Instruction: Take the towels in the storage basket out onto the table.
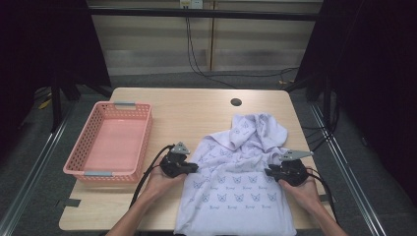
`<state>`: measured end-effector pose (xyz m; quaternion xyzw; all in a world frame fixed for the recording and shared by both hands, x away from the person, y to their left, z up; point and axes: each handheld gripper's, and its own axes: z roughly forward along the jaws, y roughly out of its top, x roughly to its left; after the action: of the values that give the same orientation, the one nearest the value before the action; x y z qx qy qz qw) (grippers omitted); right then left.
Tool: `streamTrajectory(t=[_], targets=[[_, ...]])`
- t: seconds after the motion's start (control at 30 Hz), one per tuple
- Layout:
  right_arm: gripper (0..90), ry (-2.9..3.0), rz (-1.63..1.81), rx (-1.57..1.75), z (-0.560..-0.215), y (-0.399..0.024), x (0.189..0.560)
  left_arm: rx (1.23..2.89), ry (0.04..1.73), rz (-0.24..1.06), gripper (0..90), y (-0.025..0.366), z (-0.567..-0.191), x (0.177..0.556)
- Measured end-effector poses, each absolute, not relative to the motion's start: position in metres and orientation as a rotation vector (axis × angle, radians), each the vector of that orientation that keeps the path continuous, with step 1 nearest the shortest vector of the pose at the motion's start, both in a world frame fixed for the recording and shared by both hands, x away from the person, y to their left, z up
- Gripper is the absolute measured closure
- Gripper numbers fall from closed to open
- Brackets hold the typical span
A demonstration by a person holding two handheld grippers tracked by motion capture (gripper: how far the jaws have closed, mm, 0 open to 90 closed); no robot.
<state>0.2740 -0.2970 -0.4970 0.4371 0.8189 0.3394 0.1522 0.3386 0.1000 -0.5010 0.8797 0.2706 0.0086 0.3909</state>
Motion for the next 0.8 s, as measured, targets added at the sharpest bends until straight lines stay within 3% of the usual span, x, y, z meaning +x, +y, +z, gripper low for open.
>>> streamTrajectory(t=[0.17,0.4,0.5,0.63,0.8], targets=[[85.7,2.424,1.011,1.256,-0.492,-0.297,0.252,2.267,0.669,-0.004,88.2,0.117,-0.498,0.315],[87.2,2.482,1.08,1.205,-0.483,-0.299,0.218,2.287,0.68,-0.076,88.3,0.144,-0.494,0.277],[86.9,2.512,1.093,1.176,-0.48,-0.297,0.203,2.306,0.618,-0.194,87.9,0.149,-0.493,0.251],[74.2,2.51,1.104,1.185,-0.479,-0.297,0.192,2.203,0.609,-0.208,84.4,0.15,-0.482,0.245],[59.1,2.402,1.168,1.17,-0.467,-0.299,0.197,2.178,0.659,-0.081,76.4,0.136,-0.478,0.274]])
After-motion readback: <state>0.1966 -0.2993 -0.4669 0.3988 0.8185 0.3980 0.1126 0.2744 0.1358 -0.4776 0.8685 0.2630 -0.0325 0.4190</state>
